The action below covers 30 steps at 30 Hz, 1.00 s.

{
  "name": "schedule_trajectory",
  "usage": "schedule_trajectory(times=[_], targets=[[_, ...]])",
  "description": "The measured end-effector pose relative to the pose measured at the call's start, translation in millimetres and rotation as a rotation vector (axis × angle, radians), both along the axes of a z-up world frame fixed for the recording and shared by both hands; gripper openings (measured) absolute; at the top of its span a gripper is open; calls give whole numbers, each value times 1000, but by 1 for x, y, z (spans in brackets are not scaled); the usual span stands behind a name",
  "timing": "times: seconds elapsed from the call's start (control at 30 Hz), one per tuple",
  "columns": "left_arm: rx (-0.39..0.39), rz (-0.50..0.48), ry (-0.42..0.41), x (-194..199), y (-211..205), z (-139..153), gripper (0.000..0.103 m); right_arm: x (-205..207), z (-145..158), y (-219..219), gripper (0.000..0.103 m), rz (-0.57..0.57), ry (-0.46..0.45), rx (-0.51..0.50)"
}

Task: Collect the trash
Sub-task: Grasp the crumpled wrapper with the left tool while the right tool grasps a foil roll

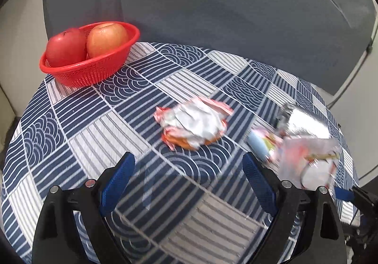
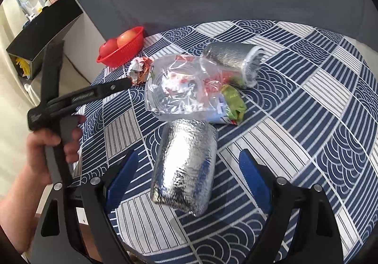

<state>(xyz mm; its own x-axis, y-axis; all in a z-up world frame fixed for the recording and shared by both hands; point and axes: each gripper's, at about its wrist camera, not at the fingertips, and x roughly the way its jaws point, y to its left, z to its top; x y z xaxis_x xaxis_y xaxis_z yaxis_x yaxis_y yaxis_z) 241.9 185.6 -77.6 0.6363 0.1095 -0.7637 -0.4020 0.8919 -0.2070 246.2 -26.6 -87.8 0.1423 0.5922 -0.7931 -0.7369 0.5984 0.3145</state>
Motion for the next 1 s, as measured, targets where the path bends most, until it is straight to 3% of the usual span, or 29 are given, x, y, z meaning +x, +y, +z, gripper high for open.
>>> schedule_trajectory(times=[0.07,0.17,0.27,0.4,0.47,0.57,1.0], targets=[[1,1,-2,7,5,-1,89,1,0,3,81,10,-1,5],[4,-2,2,16,10,-4,89,1,-1,8,63,23,6,-1],[-26,-3,-7,23,16,-9,89,1,-4,10,56,32,5,-22],[-46,-9,-14,33,19,-14,86,1,-3,9,56,37,14,-15],[-51,-30,-10,37,18,-16,71,0,-2,8,55,36,7,-15],[-24,-58,-12,40,13,-14,63,1,0,7,55,33,10,-8],[23,-118,-35,15,-11,3,60,2,3,-3,55,5,12,5]])
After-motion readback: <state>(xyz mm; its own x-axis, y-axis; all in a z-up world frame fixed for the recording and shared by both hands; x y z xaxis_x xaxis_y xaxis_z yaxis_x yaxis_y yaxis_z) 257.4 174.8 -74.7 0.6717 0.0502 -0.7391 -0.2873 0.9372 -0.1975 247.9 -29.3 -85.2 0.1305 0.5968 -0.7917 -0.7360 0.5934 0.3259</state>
